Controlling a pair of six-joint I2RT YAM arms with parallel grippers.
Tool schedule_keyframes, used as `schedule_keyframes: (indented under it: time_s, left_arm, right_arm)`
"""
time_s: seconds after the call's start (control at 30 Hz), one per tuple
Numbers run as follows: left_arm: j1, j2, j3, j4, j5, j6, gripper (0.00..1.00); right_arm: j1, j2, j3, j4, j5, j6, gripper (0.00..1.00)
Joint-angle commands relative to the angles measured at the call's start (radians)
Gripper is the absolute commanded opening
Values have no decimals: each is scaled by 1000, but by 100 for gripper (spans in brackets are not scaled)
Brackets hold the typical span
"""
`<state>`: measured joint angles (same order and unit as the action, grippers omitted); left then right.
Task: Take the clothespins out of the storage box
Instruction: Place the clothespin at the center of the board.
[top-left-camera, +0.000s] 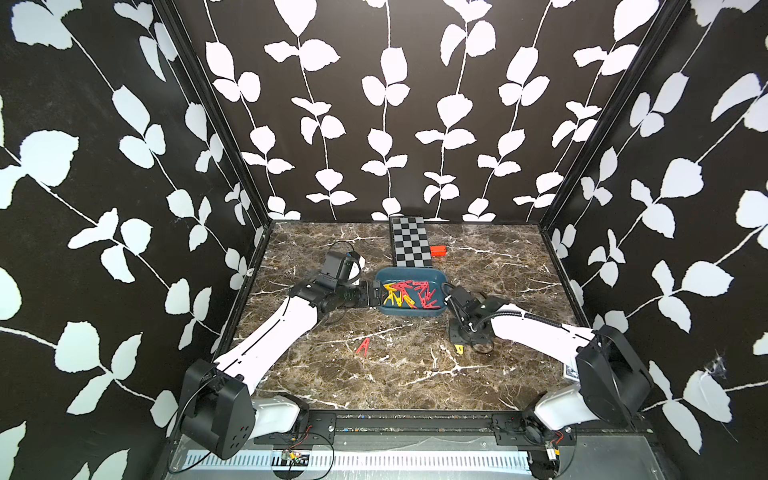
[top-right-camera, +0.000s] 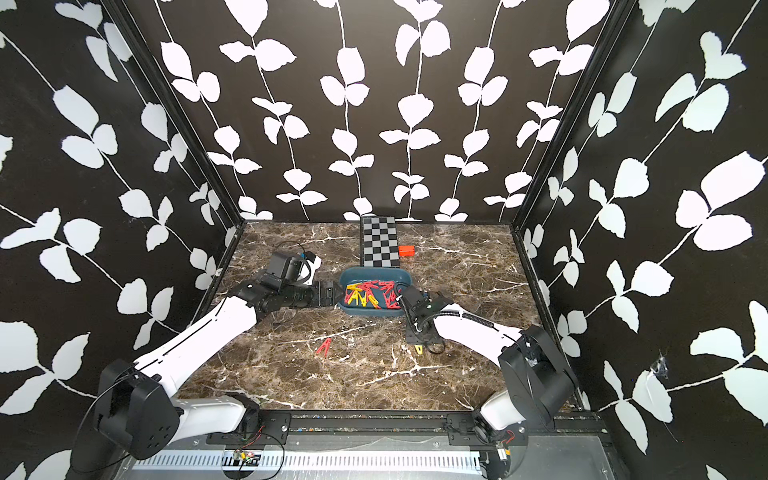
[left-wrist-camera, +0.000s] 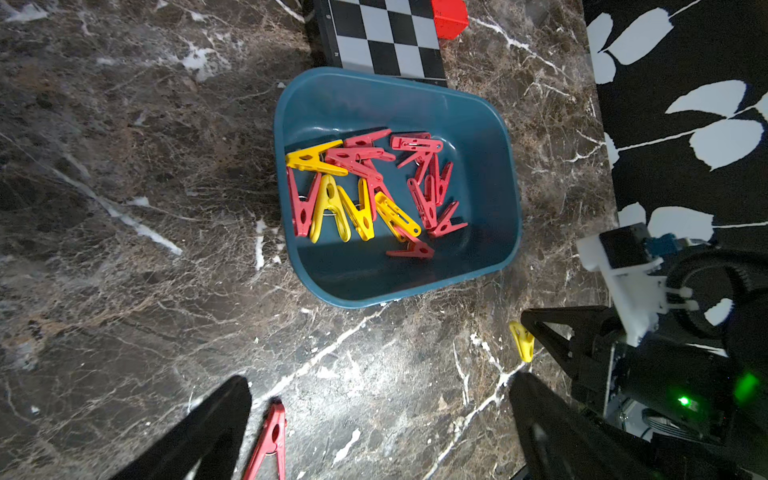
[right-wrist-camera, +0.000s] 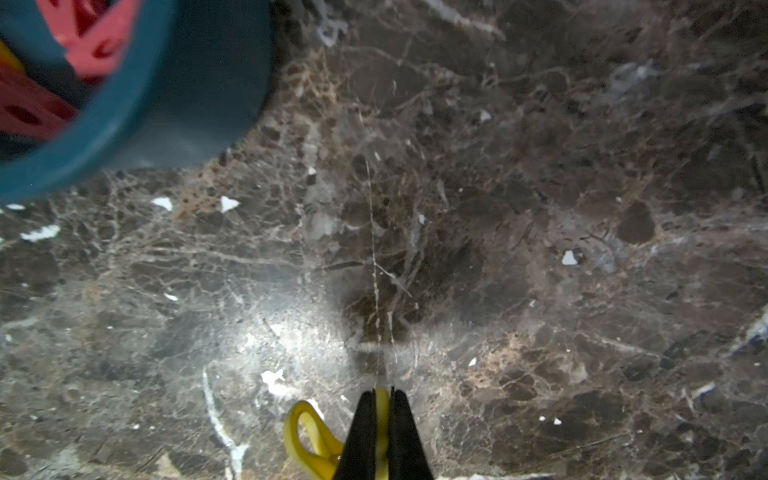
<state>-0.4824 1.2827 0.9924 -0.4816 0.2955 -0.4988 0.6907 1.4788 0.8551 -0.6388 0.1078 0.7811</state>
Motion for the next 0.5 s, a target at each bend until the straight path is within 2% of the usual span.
schedule_keyframes:
  time_s: [0.0,0.47]
  left_arm:
    - [-10,-13,9,-28,-12,-3,99]
    - [-25,-6,8,-41,-32,-7,99]
  right_arm:
    - [-8,-11,-27,35,5,27,7]
    - [-11,-17,-108,62,-14,46,9]
